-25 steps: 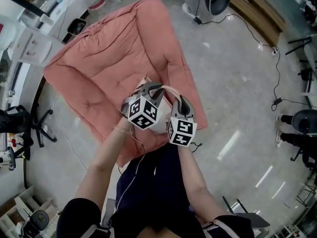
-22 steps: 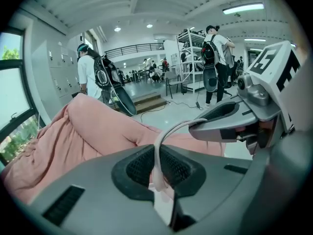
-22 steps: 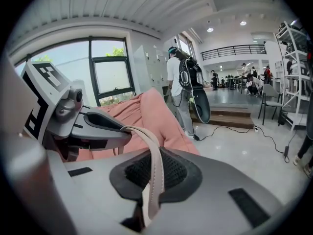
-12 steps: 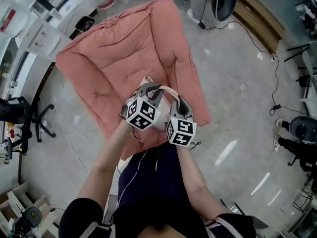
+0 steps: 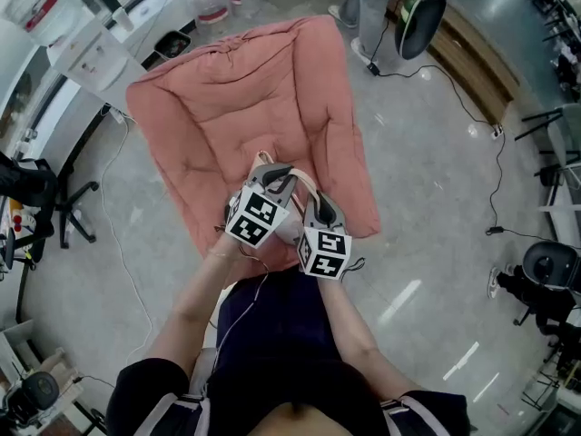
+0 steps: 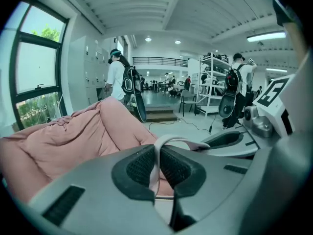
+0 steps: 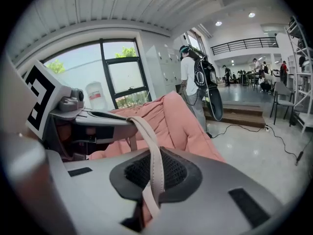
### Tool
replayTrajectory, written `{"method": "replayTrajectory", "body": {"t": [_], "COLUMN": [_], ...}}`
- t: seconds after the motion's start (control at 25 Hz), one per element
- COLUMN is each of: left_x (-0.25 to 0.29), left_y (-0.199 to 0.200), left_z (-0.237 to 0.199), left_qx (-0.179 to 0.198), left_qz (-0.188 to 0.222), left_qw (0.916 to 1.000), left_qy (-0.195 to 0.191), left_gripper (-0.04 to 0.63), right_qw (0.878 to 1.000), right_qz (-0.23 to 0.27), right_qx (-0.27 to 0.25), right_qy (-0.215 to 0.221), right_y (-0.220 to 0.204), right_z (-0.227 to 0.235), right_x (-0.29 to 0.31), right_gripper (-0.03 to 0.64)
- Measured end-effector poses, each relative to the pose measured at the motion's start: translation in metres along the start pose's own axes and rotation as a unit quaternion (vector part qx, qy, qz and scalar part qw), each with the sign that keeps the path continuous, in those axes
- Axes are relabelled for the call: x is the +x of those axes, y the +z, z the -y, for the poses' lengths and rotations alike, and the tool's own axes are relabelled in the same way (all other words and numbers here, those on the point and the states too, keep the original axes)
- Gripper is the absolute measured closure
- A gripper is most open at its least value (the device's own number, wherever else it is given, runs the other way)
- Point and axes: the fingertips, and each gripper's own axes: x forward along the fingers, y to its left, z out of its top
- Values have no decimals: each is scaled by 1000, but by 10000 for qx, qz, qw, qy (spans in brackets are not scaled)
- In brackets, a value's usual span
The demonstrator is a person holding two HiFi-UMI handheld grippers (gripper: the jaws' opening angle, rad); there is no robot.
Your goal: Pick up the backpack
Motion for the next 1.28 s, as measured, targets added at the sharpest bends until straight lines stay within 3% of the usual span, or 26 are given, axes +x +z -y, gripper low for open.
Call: {"method": "replayTrajectory", "body": {"t": [0.16,0.36,0.56,0.8,1.16,1.28], "left_x": [-17,-38,-62,-91,-159,-178], "left_y": [4,20,43,109,198,221], "left_z": [-5,-9,-16,-21,-44,-46], "left_qx": [-108,-644,-900,-808,-755,-540], "left_qz": [135,429,826,1506,2588,2816], "left_qw": [9998,9967,9919,9840,9586,9521], "left_qy": [131,229,362,502,920,1066], "left_gripper": [555,557,557,557,557,557], "right_qw": [9998,9990,9978,9927,9744,9681], "right_qz": [-17,5,158,643,1423,1698], "right_qx": [21,-67,-327,-746,-1089,-1034], "right_qy": [173,441,556,694,1358,1525], "right_y": [3,17,45,121,235,260], "right_z": [-17,-29,-40,-39,-77,-88], "right_x": [-4,-12,-20,-36,-63,-73], "right_gripper": [574,574,572,572,572,572]}}
